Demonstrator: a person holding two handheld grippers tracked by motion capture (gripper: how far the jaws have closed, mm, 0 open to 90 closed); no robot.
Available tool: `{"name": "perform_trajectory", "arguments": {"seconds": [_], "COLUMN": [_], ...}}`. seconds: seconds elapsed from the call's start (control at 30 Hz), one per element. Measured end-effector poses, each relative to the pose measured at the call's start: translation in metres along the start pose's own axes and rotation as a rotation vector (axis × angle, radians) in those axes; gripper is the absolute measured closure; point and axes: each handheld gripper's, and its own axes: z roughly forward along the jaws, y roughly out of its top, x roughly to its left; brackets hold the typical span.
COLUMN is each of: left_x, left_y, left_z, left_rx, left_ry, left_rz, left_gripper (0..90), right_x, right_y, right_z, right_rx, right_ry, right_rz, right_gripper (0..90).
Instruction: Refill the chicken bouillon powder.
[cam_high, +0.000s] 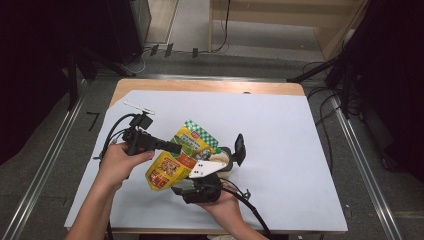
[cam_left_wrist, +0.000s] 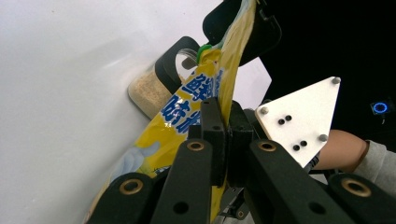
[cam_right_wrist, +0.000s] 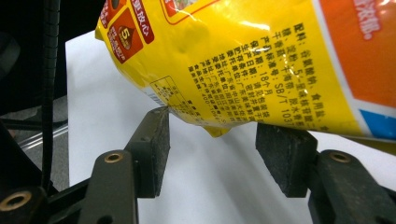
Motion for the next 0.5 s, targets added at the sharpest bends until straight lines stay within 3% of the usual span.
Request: {"name": "perform_trajectory", "arguments": {"seconds": [0.23, 0.5], "left_x": [0.001, 0.01], "left_y": [-0.001, 0.001], "left_z": [-0.009, -0.022], "left_rx": [-0.061, -0.132], "left_ry": [-0.005, 0.004], "left_rz": [0.007, -0.02], "left_gripper": [90.0, 90.0], "right_x": [-0.001, -0.001], "right_y": [0.003, 0.003], "right_z": [-0.003, -0.004], "right_rx": [-0.025, -0.021], "right_ry": [0.006, 0.004], "right_rz": [-0.002, -0.006], "right_gripper": [47.7, 47.7]}}
